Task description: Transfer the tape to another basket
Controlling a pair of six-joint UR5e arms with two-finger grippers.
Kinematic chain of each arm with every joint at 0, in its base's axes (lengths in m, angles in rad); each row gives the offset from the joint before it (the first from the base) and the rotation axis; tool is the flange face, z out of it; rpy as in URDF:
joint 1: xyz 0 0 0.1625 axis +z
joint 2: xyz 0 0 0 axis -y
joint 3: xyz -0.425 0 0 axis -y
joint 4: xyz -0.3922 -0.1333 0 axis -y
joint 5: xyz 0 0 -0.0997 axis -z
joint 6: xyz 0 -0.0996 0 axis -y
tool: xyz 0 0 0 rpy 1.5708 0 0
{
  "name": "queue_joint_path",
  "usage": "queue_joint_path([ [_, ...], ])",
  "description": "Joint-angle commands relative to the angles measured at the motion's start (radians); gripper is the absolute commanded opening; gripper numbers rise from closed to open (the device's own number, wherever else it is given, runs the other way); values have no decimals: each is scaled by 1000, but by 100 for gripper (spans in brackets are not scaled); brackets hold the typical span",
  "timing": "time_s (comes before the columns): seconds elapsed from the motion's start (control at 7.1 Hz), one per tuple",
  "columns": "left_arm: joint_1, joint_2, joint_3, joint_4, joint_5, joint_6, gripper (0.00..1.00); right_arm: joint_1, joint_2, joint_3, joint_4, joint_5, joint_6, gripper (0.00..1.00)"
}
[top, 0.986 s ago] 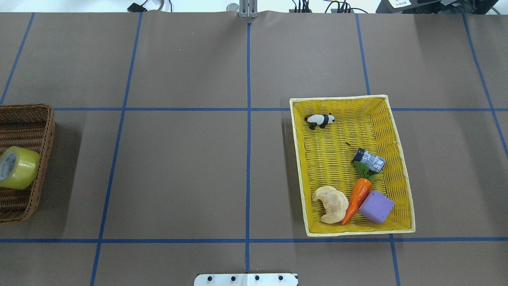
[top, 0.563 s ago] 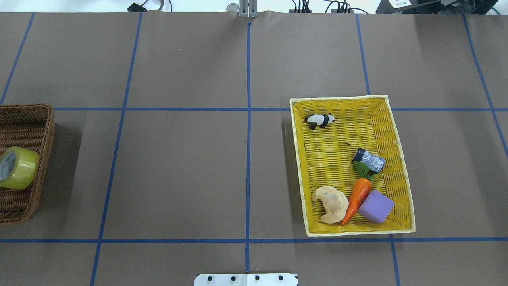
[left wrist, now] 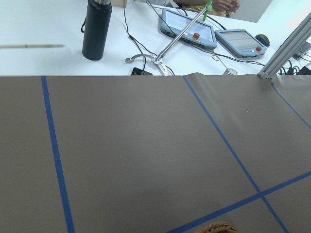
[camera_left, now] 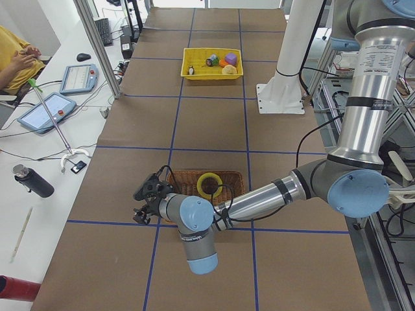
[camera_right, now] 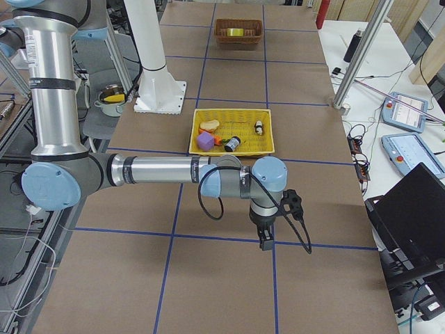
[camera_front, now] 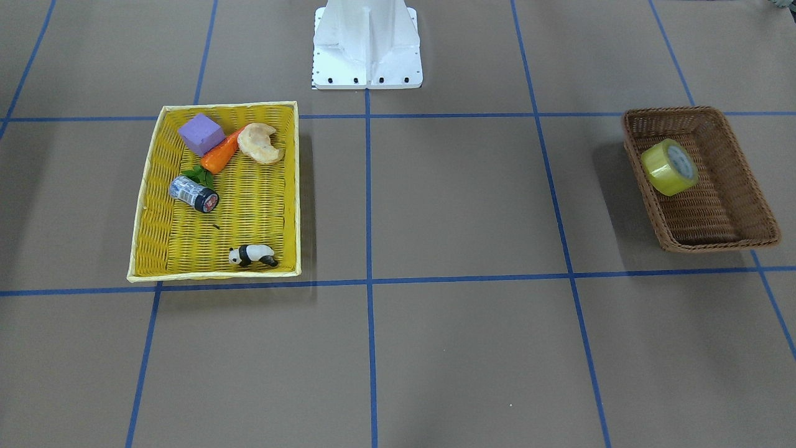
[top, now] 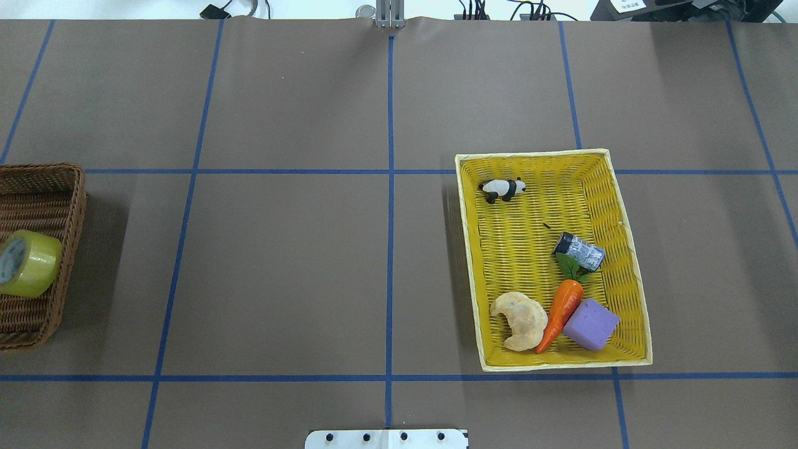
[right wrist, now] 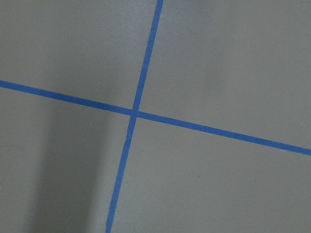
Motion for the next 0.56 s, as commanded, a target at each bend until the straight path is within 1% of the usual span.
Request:
queue_joint_path([
  [0.0, -14, 0, -1, 83, 219, 347, 99, 0, -4, 0, 0, 0, 0, 100],
  [0.14, -16, 0, -3, 112, 318, 489, 99, 0, -4, 0, 0, 2, -1, 100],
  [0.28, -18, 1, -3, 176, 370, 567, 99, 0, -5, 0, 0, 0, -1, 100],
  [0.42, -25, 0, -14, 283, 366, 577, 99, 0, -5, -6, 0, 2, -4, 100],
])
